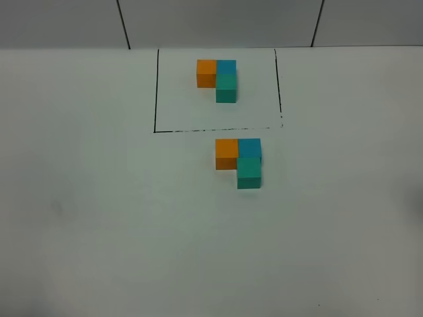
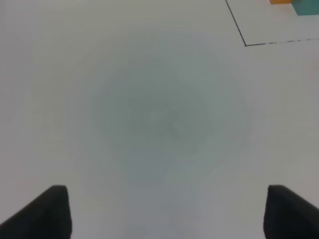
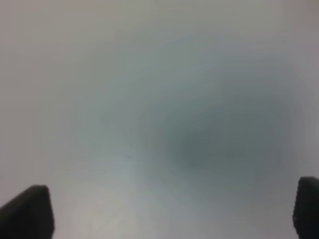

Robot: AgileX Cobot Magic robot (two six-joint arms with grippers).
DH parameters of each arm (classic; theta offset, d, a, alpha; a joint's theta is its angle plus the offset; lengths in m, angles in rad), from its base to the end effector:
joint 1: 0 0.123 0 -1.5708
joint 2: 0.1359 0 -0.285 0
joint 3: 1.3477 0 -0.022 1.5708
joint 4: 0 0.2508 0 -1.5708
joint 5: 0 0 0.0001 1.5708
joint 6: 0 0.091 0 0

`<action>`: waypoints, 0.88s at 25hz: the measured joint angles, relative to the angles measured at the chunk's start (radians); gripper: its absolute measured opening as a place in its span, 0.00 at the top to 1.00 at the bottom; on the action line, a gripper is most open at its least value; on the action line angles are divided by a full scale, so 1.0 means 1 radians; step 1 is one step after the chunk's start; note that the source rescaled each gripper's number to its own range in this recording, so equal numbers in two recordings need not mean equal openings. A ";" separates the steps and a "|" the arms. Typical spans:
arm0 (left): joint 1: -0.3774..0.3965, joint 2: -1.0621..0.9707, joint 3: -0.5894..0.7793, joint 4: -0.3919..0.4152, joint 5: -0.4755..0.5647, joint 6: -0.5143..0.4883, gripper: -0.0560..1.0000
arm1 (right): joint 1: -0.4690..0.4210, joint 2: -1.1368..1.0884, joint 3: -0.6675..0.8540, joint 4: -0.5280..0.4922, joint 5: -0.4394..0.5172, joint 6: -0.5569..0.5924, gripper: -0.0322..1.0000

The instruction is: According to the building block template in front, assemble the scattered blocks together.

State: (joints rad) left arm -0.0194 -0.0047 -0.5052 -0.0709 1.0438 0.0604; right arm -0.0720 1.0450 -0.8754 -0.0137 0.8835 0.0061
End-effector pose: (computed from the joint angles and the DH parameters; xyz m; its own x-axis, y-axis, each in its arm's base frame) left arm -0.0057 -0.0055 0.2803 -0.4290 0.0330 -0.9027 0.0852 0.9964 -0.0041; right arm 0.1945 -0.0150 0.3130 -0.8206 0.0566 -0.5687 0.0758 0.9971 -0.0102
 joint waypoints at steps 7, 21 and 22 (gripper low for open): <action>0.000 0.000 0.000 0.000 0.000 0.000 0.30 | 0.000 -0.330 0.146 0.002 0.115 0.041 0.06; 0.000 0.000 0.000 0.000 0.000 0.000 0.30 | 0.000 -0.847 0.371 0.020 0.173 0.056 0.06; 0.000 0.000 0.000 0.000 0.000 0.000 0.30 | 0.000 -0.873 0.372 0.020 0.175 0.056 0.06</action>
State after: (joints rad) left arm -0.0194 -0.0047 -0.5052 -0.0709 1.0438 0.0604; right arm -0.0720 0.1724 -0.5030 0.0064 1.0585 0.0620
